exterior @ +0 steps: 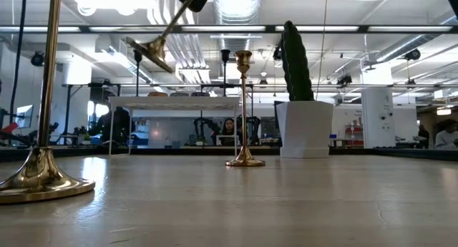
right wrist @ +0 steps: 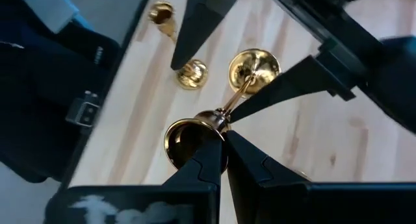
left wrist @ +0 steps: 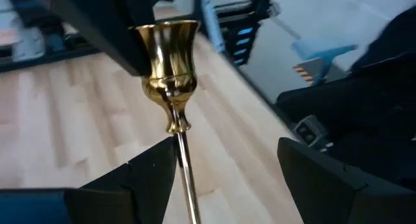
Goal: Pick & Place candle stick holders
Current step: Put the bottom right golden candle holder on the shelf
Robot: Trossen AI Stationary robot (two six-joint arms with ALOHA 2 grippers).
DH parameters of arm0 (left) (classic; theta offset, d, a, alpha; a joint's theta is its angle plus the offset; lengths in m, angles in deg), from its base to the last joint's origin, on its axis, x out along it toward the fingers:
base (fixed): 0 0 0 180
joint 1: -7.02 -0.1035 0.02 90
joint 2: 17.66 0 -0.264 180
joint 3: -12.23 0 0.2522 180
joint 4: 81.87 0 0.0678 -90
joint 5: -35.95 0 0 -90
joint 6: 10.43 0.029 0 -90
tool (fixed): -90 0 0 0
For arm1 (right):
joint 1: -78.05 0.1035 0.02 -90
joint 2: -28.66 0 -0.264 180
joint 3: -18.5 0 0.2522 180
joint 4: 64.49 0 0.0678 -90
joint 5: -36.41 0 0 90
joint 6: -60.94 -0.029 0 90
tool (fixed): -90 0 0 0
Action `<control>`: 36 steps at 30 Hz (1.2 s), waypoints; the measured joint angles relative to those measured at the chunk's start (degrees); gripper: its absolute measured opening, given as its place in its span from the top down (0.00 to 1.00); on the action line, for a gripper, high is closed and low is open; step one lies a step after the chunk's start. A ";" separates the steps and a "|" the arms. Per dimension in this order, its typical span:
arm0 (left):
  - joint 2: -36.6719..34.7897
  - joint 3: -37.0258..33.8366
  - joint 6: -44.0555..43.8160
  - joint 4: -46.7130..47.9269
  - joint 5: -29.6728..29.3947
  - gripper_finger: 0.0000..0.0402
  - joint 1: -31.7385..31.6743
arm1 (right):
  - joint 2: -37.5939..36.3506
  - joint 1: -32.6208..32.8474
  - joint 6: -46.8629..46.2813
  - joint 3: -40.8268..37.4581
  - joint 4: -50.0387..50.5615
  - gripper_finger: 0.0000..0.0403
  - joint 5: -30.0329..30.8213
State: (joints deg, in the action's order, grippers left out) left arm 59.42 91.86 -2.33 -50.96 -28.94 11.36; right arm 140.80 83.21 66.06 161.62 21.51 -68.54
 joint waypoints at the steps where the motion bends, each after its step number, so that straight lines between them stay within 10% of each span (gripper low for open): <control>1: 0.09 0.00 0.04 -0.66 1.40 0.34 0.00 | -0.01 0.01 -0.04 0.04 -0.12 0.98 -0.53; 19: 0.65 0.00 0.77 -3.74 2.92 0.74 -1.88 | -0.15 0.07 -0.02 0.07 -0.35 0.98 -0.77; 36: 3.14 0.15 1.33 -5.78 3.35 0.88 -2.43 | -0.15 0.02 -0.08 -0.02 -0.39 0.98 -0.48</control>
State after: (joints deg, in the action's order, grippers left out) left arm 62.56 92.00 -1.00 -56.74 -25.59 8.93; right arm 140.65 83.24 65.98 161.60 21.12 -69.03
